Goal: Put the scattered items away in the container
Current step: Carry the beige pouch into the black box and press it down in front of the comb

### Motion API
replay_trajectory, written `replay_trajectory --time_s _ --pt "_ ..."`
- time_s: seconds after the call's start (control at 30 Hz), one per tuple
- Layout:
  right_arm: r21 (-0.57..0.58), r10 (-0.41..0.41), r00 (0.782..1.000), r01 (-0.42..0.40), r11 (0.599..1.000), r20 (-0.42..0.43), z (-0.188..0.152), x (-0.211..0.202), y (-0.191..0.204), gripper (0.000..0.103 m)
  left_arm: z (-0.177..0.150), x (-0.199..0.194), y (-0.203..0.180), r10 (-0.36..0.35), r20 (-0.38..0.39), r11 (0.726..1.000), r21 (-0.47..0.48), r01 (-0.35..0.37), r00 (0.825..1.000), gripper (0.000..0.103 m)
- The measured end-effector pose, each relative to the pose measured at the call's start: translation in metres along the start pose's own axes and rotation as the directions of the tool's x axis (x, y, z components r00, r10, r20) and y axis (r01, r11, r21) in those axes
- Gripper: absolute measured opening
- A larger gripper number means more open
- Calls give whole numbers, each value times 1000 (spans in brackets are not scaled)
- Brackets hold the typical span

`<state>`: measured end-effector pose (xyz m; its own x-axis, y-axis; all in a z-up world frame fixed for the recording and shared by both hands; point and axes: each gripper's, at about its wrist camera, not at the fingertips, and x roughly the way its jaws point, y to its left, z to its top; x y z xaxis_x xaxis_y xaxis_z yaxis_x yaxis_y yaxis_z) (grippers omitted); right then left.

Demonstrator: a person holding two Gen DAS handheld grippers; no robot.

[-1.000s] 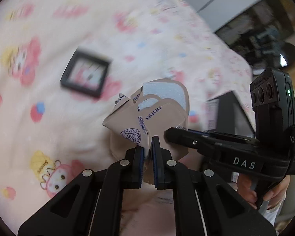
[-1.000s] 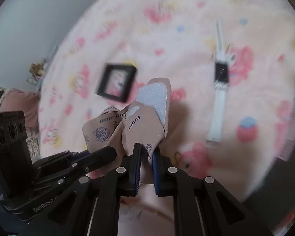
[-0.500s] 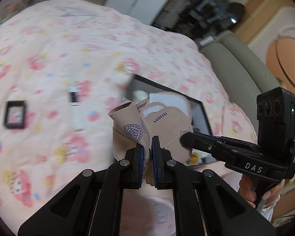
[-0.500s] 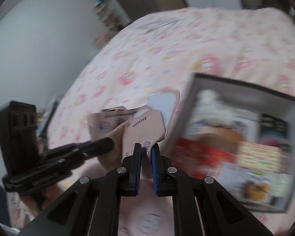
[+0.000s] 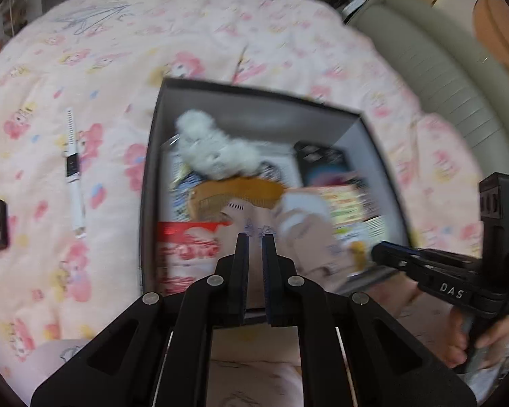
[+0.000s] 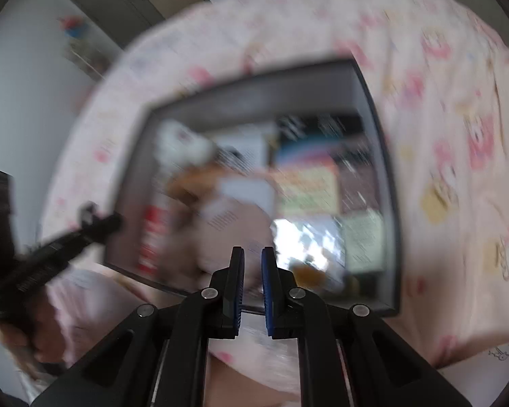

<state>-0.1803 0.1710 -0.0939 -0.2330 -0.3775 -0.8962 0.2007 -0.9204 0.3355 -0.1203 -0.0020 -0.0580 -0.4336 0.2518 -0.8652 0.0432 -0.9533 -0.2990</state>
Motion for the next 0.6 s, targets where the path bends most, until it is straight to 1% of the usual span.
replay_trajectory --time_s 0.07,0.13,0.2,0.23,0.33,0.37,0.4,0.47,0.5,0.53,0.57,0.6 --pt "18 -1 1000 1 1000 -2 -1 3 -7 8 1 3 2 -52 -19 999 -13 51 998 6" --pt "22 43 998 -44 999 38 0 -4 -8 9 3 4 3 -90 -24 996 -21 89 996 9" --pt "-11 84 994 -83 996 72 3 -10 -1 10 5 7 1 -109 -23 994 -9 109 994 13" --pt "-36 102 992 -99 994 76 5 -11 4 11 7 11 -2 -131 -31 991 0 131 991 13" --pt "-109 153 988 -150 983 20 10 3 22 13 8 26 -4 -189 -85 982 -19 188 978 13" --pt "-113 167 986 -167 979 -14 11 13 26 13 8 35 -3 -186 -113 982 -35 183 976 13" --pt "-103 177 982 -182 978 -59 14 26 28 13 8 43 -1 -163 -142 986 -49 158 976 13" --pt "-60 181 974 -190 980 -139 15 50 31 13 8 55 4 -75 -183 996 -54 66 980 13" --pt "-41 169 971 -179 983 -171 16 62 29 13 8 59 8 -26 -194 998 -54 16 981 13" --pt "-34 156 971 -165 986 -183 17 69 28 13 9 60 12 18 -199 998 -53 -29 980 13" --pt "-32 153 972 -161 986 -177 17 71 27 13 9 58 15 51 -197 997 -50 -62 979 13" --pt "-31 143 977 -149 988 -161 19 70 25 13 10 56 17 64 -196 996 -48 -75 979 11"
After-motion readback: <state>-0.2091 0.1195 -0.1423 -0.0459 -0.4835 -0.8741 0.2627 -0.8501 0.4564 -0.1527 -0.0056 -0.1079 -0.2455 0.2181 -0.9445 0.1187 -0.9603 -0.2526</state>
